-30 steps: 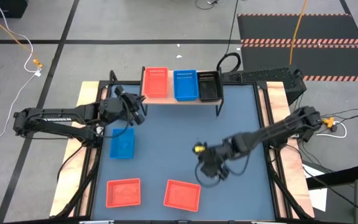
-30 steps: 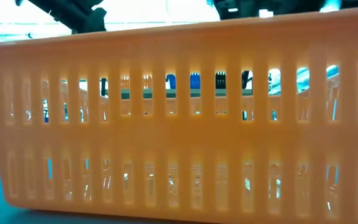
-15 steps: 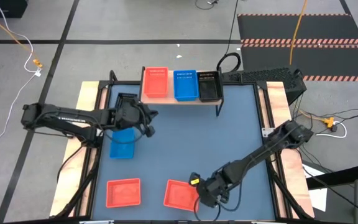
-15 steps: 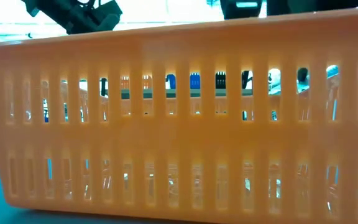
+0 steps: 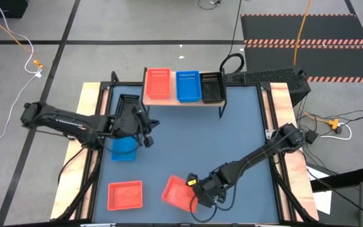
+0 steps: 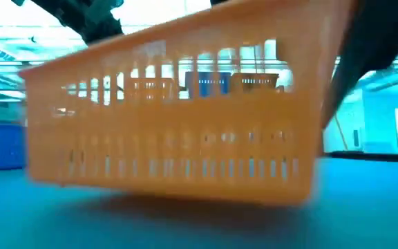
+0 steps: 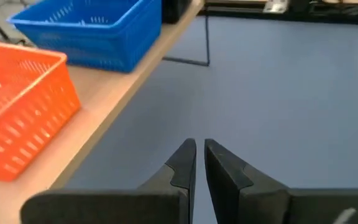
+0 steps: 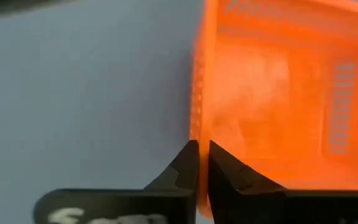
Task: Stack baskets on shelf by color
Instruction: Stack the right orange basket on top of the orange basket on the shelf
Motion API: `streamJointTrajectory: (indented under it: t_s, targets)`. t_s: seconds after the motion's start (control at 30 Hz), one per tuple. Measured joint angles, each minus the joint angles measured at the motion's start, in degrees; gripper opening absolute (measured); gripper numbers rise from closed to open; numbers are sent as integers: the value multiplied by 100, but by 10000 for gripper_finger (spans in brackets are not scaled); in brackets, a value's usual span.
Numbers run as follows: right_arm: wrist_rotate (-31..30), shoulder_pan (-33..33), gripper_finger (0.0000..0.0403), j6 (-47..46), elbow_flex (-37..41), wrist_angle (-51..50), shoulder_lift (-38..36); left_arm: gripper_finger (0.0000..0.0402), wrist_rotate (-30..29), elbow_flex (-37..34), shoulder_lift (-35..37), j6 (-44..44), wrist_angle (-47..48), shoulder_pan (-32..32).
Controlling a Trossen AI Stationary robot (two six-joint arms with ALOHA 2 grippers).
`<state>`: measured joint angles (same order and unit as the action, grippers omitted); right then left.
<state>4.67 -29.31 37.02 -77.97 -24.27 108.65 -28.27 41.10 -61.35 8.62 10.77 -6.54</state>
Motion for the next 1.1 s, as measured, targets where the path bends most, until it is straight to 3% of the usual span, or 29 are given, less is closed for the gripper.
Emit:
streamJointTrajectory:
  t_s: [0.13,0.4,0.53,0.6,0.7,1.1]
  targets:
    - [443,177,10,272,-241,72,-119,37,-33,-1,356,-221,203,-296]
    - [374,536,5,65,-991,-90,-291,37,-398,-2,1166,-293,611,-896]
    - [-956,828,3,-986,-1287,-267,-292,37,-1085,-2,1609,-291,1114,-1092]
    - [-1688,1009,3,-1088,-1416,-377,-292,37,-1422,-2,1800,-261,1312,-1123]
    - [-2271,1301,2,-954,-1714,-538,-289,37,-1705,-2,1989,-250,1472,-1100]
    - [-2232,2587,1,-1122,-2903,-435,-279,37,-2138,11,2068,-704,1492,-597]
